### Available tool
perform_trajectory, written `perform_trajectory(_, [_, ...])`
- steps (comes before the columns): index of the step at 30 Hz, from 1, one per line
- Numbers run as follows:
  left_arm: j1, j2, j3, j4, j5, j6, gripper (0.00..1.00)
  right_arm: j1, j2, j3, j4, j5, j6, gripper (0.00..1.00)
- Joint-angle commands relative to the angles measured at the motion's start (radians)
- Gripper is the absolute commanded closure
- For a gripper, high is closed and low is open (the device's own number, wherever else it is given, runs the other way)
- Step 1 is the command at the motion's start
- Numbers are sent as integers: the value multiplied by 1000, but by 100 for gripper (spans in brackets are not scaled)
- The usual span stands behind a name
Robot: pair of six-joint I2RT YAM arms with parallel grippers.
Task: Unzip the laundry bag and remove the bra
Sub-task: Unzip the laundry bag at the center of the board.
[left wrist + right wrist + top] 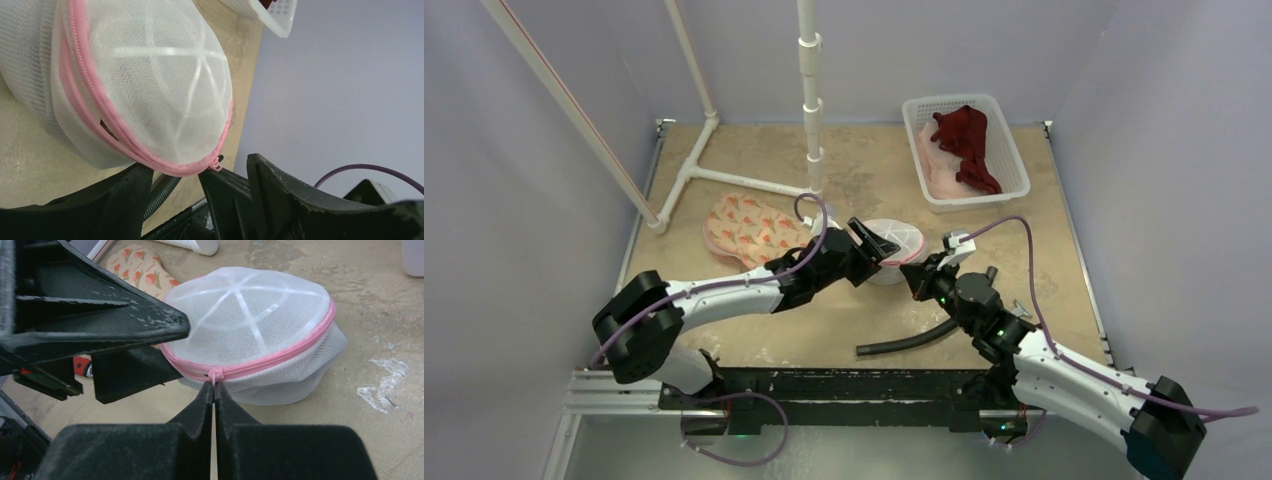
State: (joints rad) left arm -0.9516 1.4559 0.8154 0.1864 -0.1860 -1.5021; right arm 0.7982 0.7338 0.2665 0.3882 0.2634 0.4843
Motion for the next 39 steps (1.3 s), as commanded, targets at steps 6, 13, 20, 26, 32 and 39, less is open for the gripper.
perform_trajectory(6, [-3, 78, 55, 44, -11, -25, 39, 4, -14, 2, 27, -8, -21, 100])
perform_trajectory(13, [21, 85, 59, 48, -24, 14, 73, 4, -14, -3, 40, -30, -24, 100])
perform_trajectory(20, [78, 39, 33, 39, 19, 75, 100, 3, -14, 28, 44, -90, -24, 100])
perform_trajectory(26, [175, -26, 64, -68, 90, 233, 100, 4, -11, 63, -14, -162, 13, 100])
perform_trajectory(32, [261, -79, 42, -74, 199, 348, 100, 4, 16, 70, -35, -128, 24, 100])
perform_trajectory(39, [296, -105, 37, -104, 274, 466, 100, 1, 62, 64, -27, -50, 40, 100])
